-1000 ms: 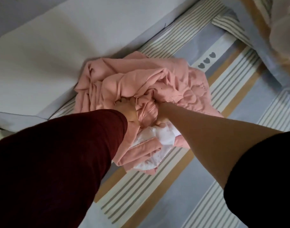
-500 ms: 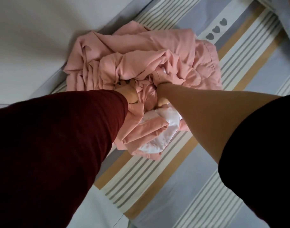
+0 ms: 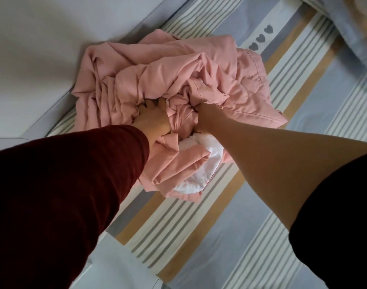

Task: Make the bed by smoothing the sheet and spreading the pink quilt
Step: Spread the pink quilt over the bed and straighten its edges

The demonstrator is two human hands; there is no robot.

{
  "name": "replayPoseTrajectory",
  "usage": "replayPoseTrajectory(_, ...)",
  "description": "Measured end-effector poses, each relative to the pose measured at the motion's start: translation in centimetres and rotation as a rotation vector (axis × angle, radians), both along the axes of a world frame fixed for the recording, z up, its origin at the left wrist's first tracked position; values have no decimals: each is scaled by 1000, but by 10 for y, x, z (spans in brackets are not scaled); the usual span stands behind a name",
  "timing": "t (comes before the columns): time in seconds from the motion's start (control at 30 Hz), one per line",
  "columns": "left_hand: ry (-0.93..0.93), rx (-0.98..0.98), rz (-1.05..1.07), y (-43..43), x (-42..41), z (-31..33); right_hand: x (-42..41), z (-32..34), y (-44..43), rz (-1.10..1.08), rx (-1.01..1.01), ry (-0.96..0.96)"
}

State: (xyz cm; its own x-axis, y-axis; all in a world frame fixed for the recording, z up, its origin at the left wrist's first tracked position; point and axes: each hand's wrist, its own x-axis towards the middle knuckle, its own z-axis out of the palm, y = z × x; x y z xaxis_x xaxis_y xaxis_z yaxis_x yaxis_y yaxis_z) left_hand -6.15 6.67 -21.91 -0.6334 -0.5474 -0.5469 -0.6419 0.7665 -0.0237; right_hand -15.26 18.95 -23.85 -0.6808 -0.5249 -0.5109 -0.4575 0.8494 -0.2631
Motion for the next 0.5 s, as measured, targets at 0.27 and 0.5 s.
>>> replayPoseTrajectory(0.27, -73, 233, -12, 51, 9, 38, 22, 55, 47, -87, -103, -29)
replayPoseTrajectory(0.5, 32, -154, -233, 86, 53, 43, 53, 79, 61, -138, -73, -104)
